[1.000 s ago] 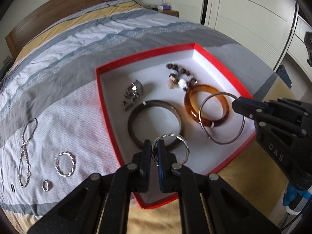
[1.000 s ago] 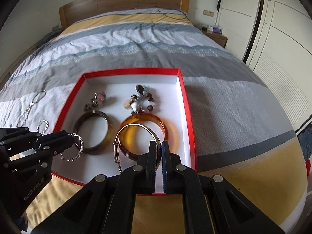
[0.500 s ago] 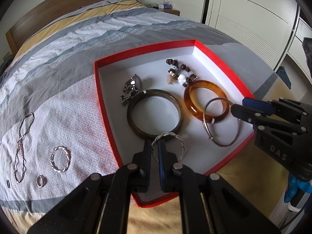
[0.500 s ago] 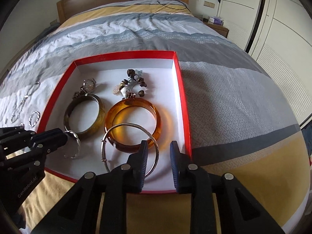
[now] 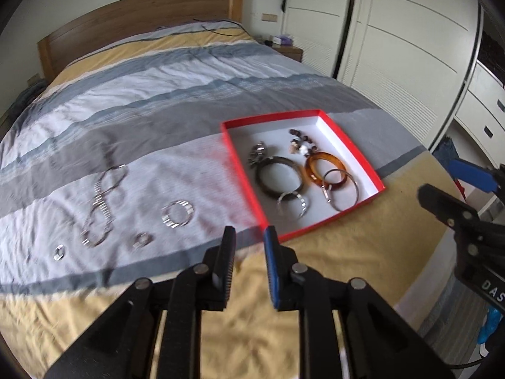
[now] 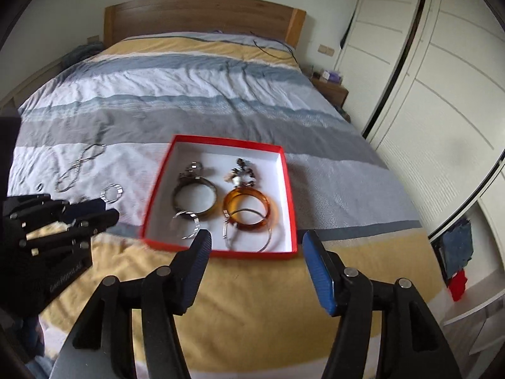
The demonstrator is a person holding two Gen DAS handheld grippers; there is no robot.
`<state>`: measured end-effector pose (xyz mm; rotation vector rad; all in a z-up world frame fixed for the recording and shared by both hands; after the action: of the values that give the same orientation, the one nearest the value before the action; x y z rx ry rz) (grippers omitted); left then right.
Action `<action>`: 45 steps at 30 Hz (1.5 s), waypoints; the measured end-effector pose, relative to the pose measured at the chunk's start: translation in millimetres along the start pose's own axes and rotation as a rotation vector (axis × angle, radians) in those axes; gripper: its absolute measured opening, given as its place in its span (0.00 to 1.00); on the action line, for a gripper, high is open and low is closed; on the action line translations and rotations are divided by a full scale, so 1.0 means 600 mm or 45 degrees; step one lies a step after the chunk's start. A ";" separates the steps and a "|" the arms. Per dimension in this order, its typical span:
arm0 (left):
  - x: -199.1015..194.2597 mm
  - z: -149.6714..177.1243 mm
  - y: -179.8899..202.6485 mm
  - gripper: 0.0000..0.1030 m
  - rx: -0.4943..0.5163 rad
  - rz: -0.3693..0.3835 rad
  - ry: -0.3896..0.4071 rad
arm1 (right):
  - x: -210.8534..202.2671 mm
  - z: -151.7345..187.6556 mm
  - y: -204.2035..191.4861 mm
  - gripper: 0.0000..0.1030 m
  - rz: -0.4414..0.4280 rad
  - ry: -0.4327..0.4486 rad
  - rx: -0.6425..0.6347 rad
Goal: Organize jewelry
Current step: 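Pull both tools back from the red box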
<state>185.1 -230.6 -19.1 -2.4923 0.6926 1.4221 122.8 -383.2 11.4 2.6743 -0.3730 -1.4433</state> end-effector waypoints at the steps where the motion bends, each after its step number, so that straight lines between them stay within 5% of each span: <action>1: -0.019 0.011 -0.013 0.18 -0.016 -0.008 0.011 | -0.021 0.007 -0.010 0.59 0.001 0.014 -0.021; 12: -0.189 0.132 -0.130 0.19 -0.180 -0.118 0.119 | -0.220 0.063 -0.082 0.59 0.023 0.229 -0.196; 20: -0.274 0.187 -0.157 0.20 -0.231 -0.144 0.204 | -0.315 0.096 -0.104 0.59 0.028 0.334 -0.216; 25: -0.323 0.220 -0.168 0.29 -0.247 -0.162 0.264 | -0.357 0.119 -0.122 0.59 0.020 0.379 -0.229; 34: -0.380 0.283 -0.240 0.38 -0.372 -0.234 0.304 | -0.389 0.131 -0.166 0.59 -0.019 0.406 -0.319; 45: -0.347 0.309 -0.346 0.38 -0.549 -0.304 0.255 | -0.336 0.097 -0.225 0.59 -0.085 0.344 -0.395</action>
<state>54.5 84.5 47.9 -2.9497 0.1087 1.3610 -7.9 -199.8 118.0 2.5936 -0.0344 -1.0316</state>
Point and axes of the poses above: each gripper's, at about its wrist camera, not at the fingertips, and x roughly the way its jaws point, y to its right, z to its underside, the point moved 1 cm from there along x, roughly the way its jaws point, and after that the axes turned 8 degrees about -y, right-handed, at the moved point
